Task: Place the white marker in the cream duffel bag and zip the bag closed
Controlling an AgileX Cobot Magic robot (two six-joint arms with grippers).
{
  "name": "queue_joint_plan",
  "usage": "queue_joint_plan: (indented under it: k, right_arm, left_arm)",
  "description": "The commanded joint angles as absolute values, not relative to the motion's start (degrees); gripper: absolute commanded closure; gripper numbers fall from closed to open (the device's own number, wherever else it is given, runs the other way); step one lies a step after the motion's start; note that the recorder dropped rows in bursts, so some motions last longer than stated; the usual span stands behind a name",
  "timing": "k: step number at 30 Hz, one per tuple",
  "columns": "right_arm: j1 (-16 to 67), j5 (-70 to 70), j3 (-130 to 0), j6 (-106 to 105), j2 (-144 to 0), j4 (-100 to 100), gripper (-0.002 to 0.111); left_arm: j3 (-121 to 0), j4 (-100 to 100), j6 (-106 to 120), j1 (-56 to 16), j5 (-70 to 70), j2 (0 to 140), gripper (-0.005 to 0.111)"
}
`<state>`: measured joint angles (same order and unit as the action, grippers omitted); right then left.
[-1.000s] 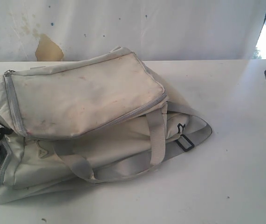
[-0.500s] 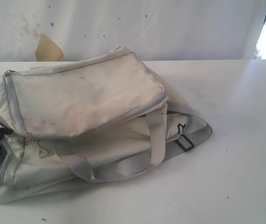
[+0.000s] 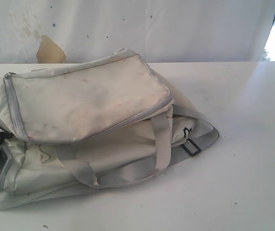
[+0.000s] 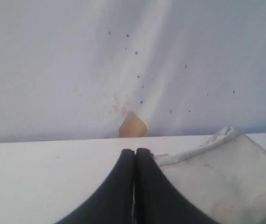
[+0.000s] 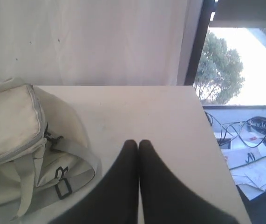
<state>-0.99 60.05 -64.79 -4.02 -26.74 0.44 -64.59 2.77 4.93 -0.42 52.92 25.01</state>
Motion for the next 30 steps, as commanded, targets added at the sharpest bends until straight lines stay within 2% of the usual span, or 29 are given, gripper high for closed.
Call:
queue_joint_plan:
  k: [1, 15, 30]
  right_arm:
    - [-1.2, 63.5, -64.6, -4.8, -19.6, 0.0, 0.108]
    - [-1.2, 70.0, -64.6, -5.2, -0.2, 0.0, 0.108]
    - [-1.0, 70.0, -65.0, -6.3, 0.0, -2.5, 0.108]
  left_arm:
    - [-64.6, 2.0, 4.7, -0.7, 55.3, 19.1, 0.107]
    - [-64.6, 1.2, 4.7, -0.7, 61.8, 1.7, 0.107]
    - [-65.8, -1.7, 2.7, -0.7, 63.6, 0.0, 0.107]
